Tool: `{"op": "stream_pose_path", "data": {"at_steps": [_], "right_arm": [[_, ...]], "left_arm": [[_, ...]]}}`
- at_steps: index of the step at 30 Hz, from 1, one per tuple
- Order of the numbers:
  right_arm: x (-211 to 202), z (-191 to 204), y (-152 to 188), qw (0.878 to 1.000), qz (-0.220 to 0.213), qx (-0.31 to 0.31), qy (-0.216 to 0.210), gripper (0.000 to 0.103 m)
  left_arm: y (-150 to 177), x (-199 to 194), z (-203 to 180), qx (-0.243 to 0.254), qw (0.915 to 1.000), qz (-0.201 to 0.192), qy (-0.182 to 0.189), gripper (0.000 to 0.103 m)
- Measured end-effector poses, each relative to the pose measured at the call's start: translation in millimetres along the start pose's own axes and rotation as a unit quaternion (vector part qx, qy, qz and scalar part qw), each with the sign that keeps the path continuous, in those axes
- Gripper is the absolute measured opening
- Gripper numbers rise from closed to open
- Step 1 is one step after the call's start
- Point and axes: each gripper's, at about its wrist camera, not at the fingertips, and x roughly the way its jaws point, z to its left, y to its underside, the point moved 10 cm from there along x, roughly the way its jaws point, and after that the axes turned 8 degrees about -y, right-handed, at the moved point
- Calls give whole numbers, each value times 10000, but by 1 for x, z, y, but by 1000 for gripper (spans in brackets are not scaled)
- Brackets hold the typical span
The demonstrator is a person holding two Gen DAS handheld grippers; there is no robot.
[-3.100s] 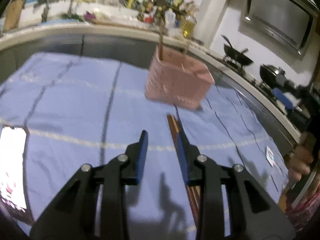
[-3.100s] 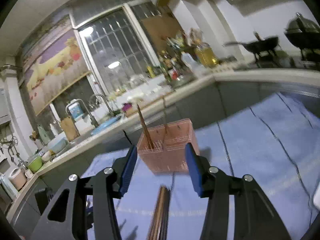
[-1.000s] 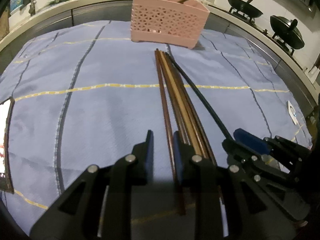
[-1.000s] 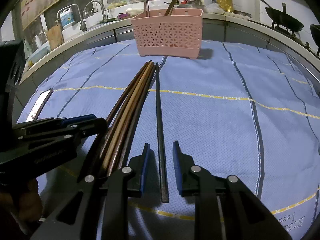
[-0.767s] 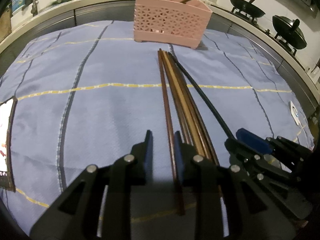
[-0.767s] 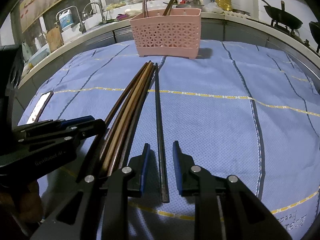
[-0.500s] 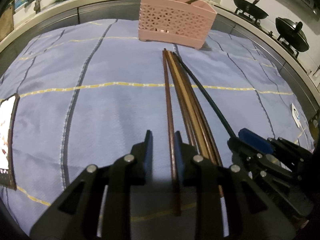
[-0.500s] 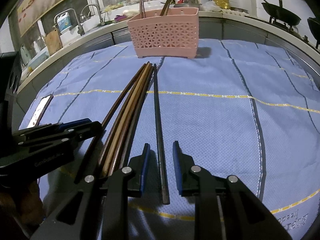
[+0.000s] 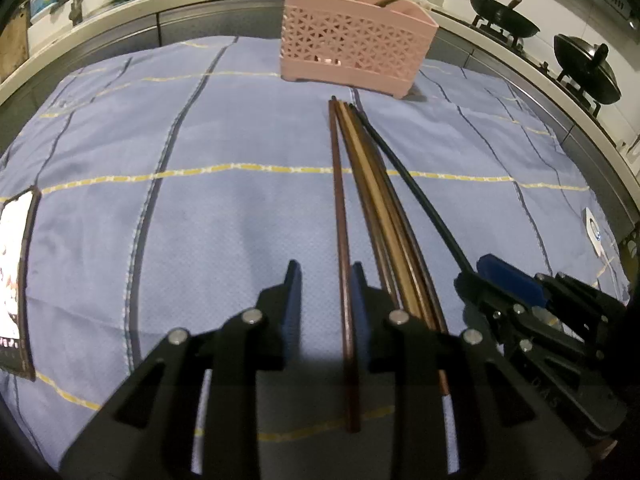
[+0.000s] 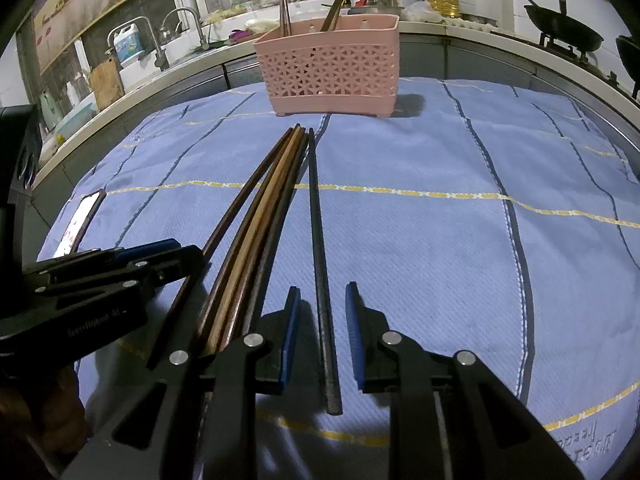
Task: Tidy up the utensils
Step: 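Grasp a wooden chopstick with the left tool while the right tool grasps the black one, then lift both chopsticks and insert them upright into the pink basket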
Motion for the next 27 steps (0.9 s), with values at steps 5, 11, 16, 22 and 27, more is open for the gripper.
{"op": "stream_pose_path", "data": {"at_steps": [5, 11, 16, 22, 27], "right_arm": [[6, 3, -7, 10000, 29, -16, -57, 23], [9, 2, -10, 10000, -16, -32, -55, 23], [6, -12, -11, 9999, -8, -43, 121, 8], [-12, -37, 2, 9996, 223, 150, 115, 8], [-15, -37, 6, 9987, 501, -25, -29, 9]], "left_arm": [[-3, 3, 1, 0, 10000, 37, 58, 24], [-12, 9, -2, 64, 10000, 26, 27, 24], [-21, 15, -7, 340, 9993, -98, -128, 21], [-7, 6, 7, 514, 9986, -37, 80, 6], [15, -8, 18, 616, 9974, 92, 352, 8]]}}
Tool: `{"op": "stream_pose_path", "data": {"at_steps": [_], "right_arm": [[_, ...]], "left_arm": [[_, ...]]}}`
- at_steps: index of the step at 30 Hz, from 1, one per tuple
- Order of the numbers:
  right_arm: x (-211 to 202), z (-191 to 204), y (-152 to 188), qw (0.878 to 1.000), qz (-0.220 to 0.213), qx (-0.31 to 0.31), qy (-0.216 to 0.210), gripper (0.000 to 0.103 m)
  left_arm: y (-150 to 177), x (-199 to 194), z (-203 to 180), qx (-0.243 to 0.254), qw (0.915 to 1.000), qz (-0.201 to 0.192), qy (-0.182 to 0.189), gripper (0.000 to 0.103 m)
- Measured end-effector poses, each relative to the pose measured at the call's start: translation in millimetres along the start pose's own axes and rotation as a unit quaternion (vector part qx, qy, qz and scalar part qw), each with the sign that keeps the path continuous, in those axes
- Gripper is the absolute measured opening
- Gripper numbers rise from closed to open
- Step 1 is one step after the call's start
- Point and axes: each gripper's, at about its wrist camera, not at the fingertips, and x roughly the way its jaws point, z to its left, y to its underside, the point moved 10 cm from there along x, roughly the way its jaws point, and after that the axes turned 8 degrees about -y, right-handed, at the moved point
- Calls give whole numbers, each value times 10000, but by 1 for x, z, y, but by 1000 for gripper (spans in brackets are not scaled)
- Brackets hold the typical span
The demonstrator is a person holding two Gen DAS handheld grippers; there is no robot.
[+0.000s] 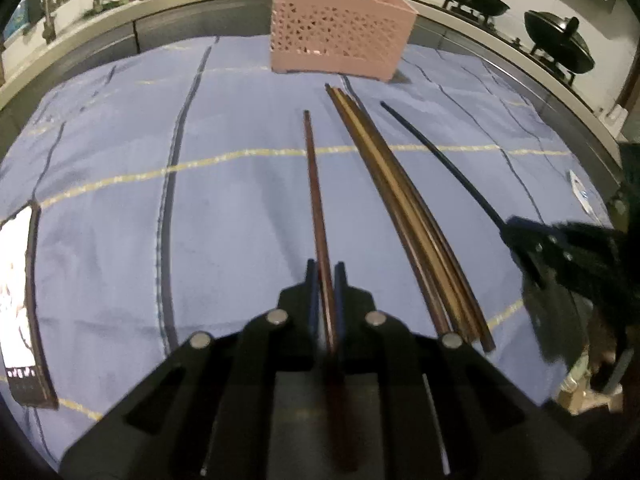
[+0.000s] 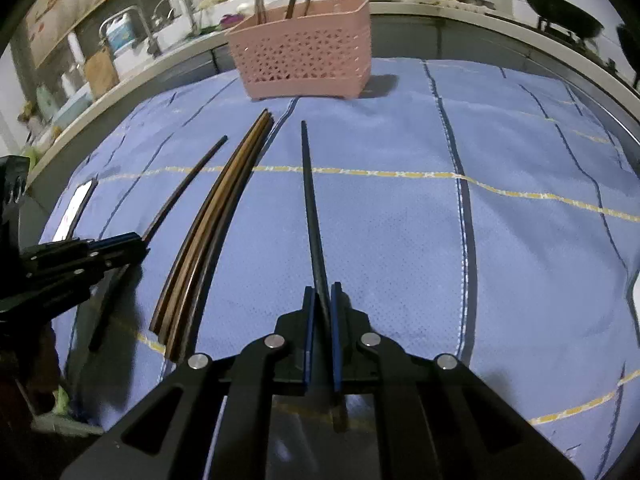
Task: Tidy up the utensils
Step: 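Lift both chopsticks and insert them upright into the pink basket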
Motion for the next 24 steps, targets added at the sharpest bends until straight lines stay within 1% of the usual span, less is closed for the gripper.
{"op": "stream_pose_path", "data": {"at_steps": [3, 5, 7, 9, 11, 12, 13, 15, 16, 18, 20, 22, 24], "right_arm": [[17, 4, -25, 9997, 128, -213, 13, 11], [31, 8, -45, 9996, 156, -208, -123, 14], [45, 8, -66, 9995, 115, -238, -168, 19], [60, 7, -89, 9994, 89, -281, -176, 19], [71, 8, -104, 9990, 126, -252, -358, 19], [75, 8, -108, 9987, 171, -255, -397, 13], [78, 8, -112, 9984, 229, -229, -457, 5], [76, 12, -119, 9972, 215, -72, -707, 5], [69, 18, -123, 9966, 84, -104, -816, 5], [44, 34, -133, 9939, -311, -330, -1007, 5], [20, 50, -146, 9884, -670, -457, -1284, 5], [-11, 65, -168, 9799, -1144, -513, -1549, 5], [-33, 72, -190, 9726, -1504, -451, -1717, 5]], "left_arm": [[-14, 9, -3, 165, 9998, 21, -76, 9], [-27, 17, -4, 201, 9997, 26, -126, 9], [-46, 29, -6, 271, 9993, -33, -236, 9], [-64, 40, -8, 230, 9995, -57, -207, 9], [-79, 49, -11, 224, 9996, -137, -95, 9], [-84, 52, -12, 214, 9996, -167, -46, 7], [-89, 55, -12, 187, 9997, -177, 27, 6], [-95, 56, -11, 63, 9996, -99, 244, 5], [-98, 52, -9, 2, 9993, -147, 338, 5], [-109, 29, -5, -28, 9979, -485, 433, 4], [-123, 2, 1, -114, 9950, -819, 553, 4], [-146, -37, 8, -200, 9887, -1301, 720, 4], [-172, -70, 12, -236, 9814, -1724, 815, 4]]}}
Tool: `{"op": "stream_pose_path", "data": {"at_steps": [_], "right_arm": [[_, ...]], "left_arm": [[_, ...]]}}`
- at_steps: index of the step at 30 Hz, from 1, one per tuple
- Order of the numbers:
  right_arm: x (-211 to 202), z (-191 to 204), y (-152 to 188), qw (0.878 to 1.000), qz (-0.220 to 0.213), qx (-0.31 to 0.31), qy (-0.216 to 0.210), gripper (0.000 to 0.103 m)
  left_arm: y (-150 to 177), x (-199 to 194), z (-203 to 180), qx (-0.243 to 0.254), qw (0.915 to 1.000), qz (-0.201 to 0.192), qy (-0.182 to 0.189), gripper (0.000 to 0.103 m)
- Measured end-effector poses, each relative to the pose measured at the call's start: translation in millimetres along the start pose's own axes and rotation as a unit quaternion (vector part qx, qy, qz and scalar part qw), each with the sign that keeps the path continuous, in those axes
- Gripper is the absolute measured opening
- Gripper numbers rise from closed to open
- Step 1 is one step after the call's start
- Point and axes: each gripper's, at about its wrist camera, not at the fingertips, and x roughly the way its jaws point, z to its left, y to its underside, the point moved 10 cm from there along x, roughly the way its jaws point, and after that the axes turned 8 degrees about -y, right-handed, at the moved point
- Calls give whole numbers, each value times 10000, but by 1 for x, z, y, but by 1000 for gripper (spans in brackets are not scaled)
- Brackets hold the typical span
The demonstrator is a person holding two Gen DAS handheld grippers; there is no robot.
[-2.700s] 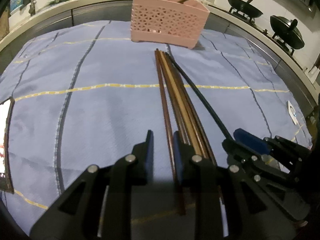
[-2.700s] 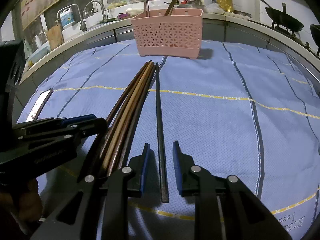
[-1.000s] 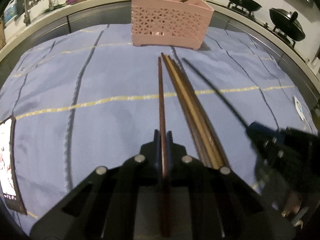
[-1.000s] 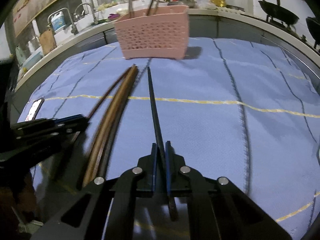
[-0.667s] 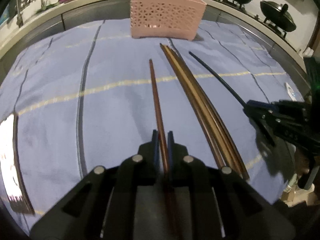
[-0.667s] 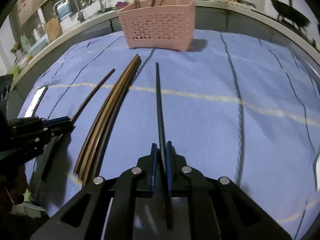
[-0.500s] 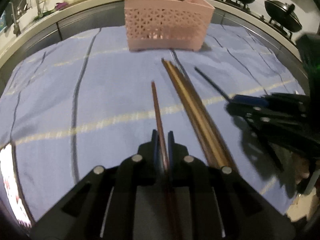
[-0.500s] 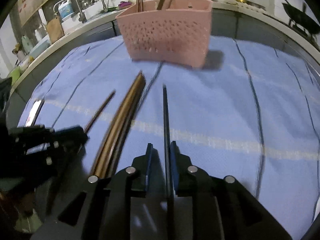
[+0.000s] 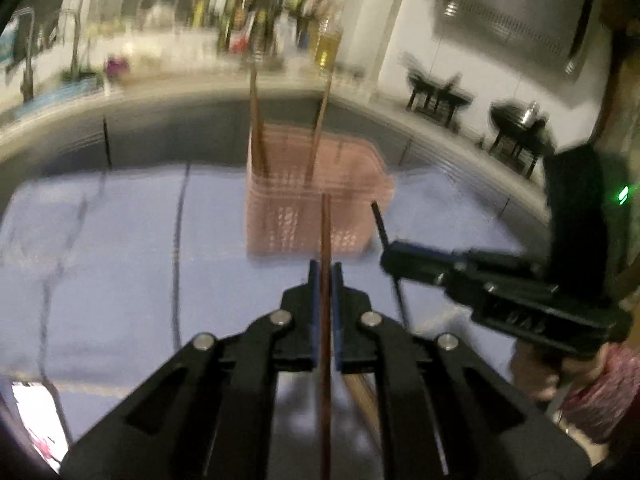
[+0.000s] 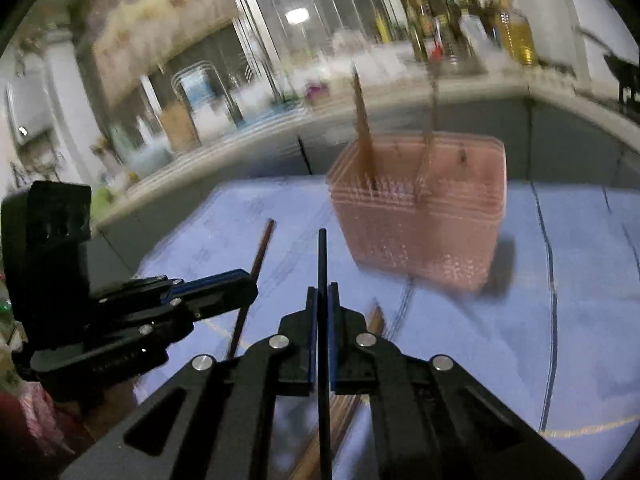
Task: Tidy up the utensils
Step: 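Lift both chopsticks and insert them upright into the pink basket, then open both tools and withdraw them toward the remaining chopsticks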
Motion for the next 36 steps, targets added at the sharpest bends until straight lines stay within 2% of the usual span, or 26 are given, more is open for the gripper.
{"op": "stream_pose_path", "data": {"at_steps": [5, 7, 10, 14, 16, 19, 22, 23, 26, 27, 29, 31, 33, 36], "right_arm": [[-26, 6, -95, 9921, -1229, 177, 160, 5], [-34, 5, -130, 9826, -1812, 107, 391, 5], [-34, -7, -162, 9700, -2285, -65, 827, 5], [-19, -36, -174, 9662, -2308, -96, 1143, 5], [-12, -47, -171, 9676, -2206, -85, 1226, 5], [2, -61, -160, 9704, -1999, -43, 1353, 5], [20, -67, -144, 9757, -1612, -39, 1484, 5], [30, -71, -138, 9794, -1361, 25, 1491, 5], [40, -78, -127, 9836, -1070, 351, 1409, 7], [39, -77, -125, 9839, -1040, 420, 1394, 12], [29, -72, -127, 9820, -1181, 476, 1394, 28], [10, -62, -131, 9781, -1494, 434, 1383, 53], [-12, -46, -134, 9747, -1737, 286, 1377, 53], [-51, -19, -127, 9699, -2080, 166, 1256, 53]], "left_arm": [[-100, -34, -6, 68, 9945, -1047, 25, 4], [-135, -36, -12, 219, 9891, -1453, -118, 4], [-171, -23, -9, 345, 9828, -1766, -420, 4], [-189, 11, -2, 323, 9811, -1810, -610, 4], [-189, 33, 3, 406, 9816, -1713, -740, 4], [-179, 60, 9, 440, 9852, -1481, -737, 4], [-165, 80, 12, 422, 9889, -1239, -705, 4], [-159, 88, 13, 391, 9910, -1089, -672, 5], [-148, 98, 19, 190, 9945, -755, -698, 5], [-145, 97, 21, 109, 9958, -642, -650, 5], [-147, 86, 22, -18, 9959, -666, -606, 5], [-154, 67, 21, -85, 9948, -831, -574, 6], [-163, 38, 20, -194, 9924, -1106, -510, 12], [-168, -13, 18, -352, 9871, -1511, -387, 12]]}}
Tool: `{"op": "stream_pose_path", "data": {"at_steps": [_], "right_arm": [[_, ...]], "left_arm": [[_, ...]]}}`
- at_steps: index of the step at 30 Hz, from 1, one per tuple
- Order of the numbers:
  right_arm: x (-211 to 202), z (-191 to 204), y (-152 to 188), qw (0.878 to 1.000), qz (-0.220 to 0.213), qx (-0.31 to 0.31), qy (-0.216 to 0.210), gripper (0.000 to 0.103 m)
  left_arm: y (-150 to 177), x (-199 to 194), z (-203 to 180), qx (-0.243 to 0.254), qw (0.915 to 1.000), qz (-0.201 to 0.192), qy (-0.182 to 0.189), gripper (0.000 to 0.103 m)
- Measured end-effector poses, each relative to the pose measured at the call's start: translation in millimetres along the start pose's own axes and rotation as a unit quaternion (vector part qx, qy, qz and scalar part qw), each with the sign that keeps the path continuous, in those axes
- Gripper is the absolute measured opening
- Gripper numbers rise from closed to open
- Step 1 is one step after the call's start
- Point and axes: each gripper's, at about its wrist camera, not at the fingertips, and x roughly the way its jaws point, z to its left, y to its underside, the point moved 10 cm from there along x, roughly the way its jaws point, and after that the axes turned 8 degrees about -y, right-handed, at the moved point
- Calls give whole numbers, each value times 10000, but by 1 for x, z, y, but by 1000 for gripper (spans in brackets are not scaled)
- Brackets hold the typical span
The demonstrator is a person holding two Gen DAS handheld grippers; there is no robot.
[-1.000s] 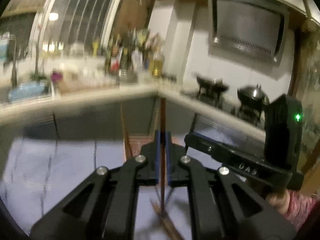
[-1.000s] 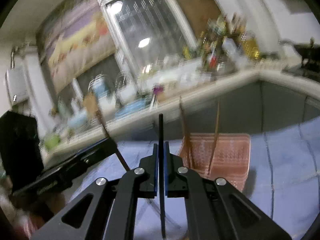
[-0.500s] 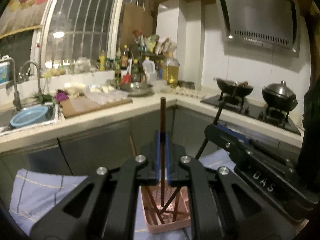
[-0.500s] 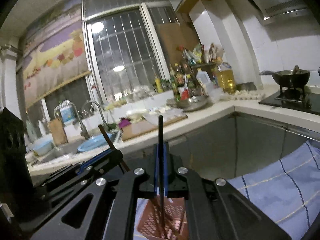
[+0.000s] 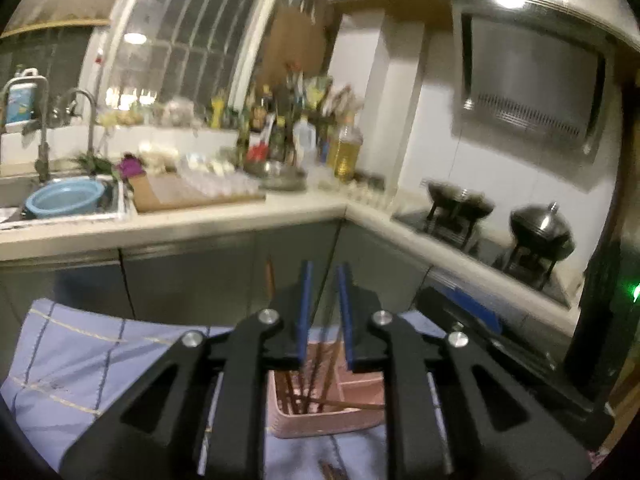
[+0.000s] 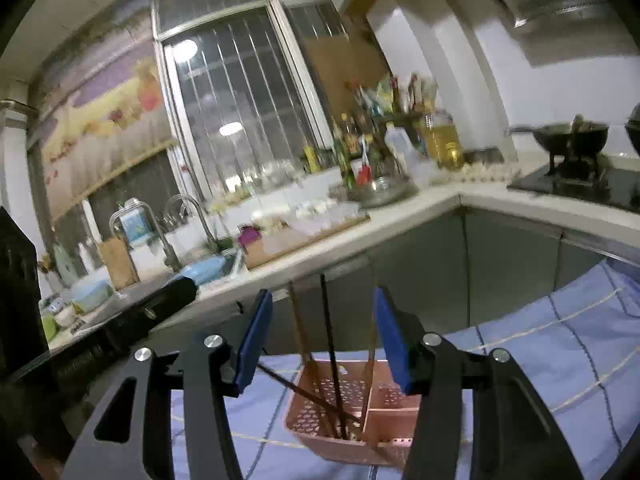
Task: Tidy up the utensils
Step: 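Open both tools and withdraw them toward the remaining chopsticks, then grasp a chopstick with the left tool while the right tool grasps another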
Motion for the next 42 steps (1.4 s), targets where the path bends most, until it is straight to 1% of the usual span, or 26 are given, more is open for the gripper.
{"op": "stream_pose_path", "data": {"at_steps": [2, 4, 5, 7, 8, 9, 11, 12, 13, 15, 17, 18, 19, 21, 23, 25, 27, 28, 32, 34, 35, 38, 39, 40, 41, 42], "right_arm": [[-27, 7, 4, 9998, -163, -92, -39, 54], [-64, 13, 28, 9995, -248, -178, -25, 56], [-76, 12, 43, 9996, -203, -200, -5, 57], [-97, 7, 88, 9992, 136, -323, 173, 56], [-103, 0, 116, 9977, 435, -388, 347, 56], [-106, -5, 137, 9958, 699, -382, 449, 56], [-106, -21, 183, 9890, 1356, -222, 554, 48], [-103, -32, 202, 9831, 1719, -66, 622, 38], [-97, -39, 209, 9794, 1925, 80, 605, 29], [-83, -48, 202, 9784, 1962, 262, 588, 22], [-61, -46, 186, 9787, 2000, 365, 290, 21], [-46, -38, 176, 9788, 2018, 363, 4, 21], [-31, -32, 167, 9789, 2016, 277, -157, 21], [-5, -29, 153, 9787, 2037, 64, -256, 21], [19, -34, 136, 9795, 1998, -137, -222, 21], [48, -49, 108, 9819, 1873, -265, -83, 20], [67, -57, 88, 9824, 1846, -105, -277, 20], [78, -63, 77, 9832, 1806, -76, -245, 20], [103, -94, 59, 9838, 1753, -222, 316, 20], [99, -103, 54, 9856, 1650, -106, 368, 20], [89, -103, 48, 9885, 1488, -34, 267, 20], [34, -88, 30, 9965, 818, -25, -171, 20], [3, -84, 31, 9979, 582, 8, -286, 20], [-13, -84, 34, 9983, 493, 47, -310, 20], [-32, -84, 42, 9984, 460, 106, -307, 20], [-53, -87, 61, 9980, 541, 218, -253, 20]], "left_arm": [[-3, -29, 4, -133, 9997, -207, 56, 12], [8, -62, 14, -258, 9990, -358, 23, 12], [16, -72, 19, -276, 9989, -366, -29, 12], [53, -94, 35, -349, 9989, -248, -171, 12], [68, -99, 41, -382, 9989, -144, -212, 12], [100, -104, 50, -443, 9986, 109, -272, 12], [142, -105, 59, -518, 9966, 518, -375, 12], [173, -102, 63, -597, 9935, 893, -382, 12], [197, -100, 64, -647, 9902, 1183, -372, 12], [241, -97, 68, -685, 9818, 1703, -484, 12], [266, -98, 65, -753, 9758, 1996, -476, 12], [270, -101, 63, -754, 9753, 2019, -475, 12], [273, -104, 60, -715, 9756, 2018, -486, 12], [276, -109, 56, -614, 9765, 2002, -511, 12], [275, -111, 53, -518, 9764, 2019, -568, 12], [277, -115, 58, -464, 9759, 2035, -633, 12], [277, -118, 60, -423, 9750, 2053, -739, 12], [277, -119, 60, -415, 9745, 2061, -787, 12], [284, -114, 62, -435, 9694, 2214, -963, 12], [287, -111, 59, -419, 9676, 2296, -962, 12], [287, -109, 55, -383, 9676, 2317, -923, 12], [286, -103, 45, -263, 9686, 2342, -791, 12], [288, -99, 38, -231, 9681, 2403, -666, 12], [289, -93, 35, -236, 9676, 2448, -570, 12], [291, -90, 29, -254, 9667, 2508, -435, 12], [296, -86, 21, -280, 9649, 2597, -262, 12]]}}
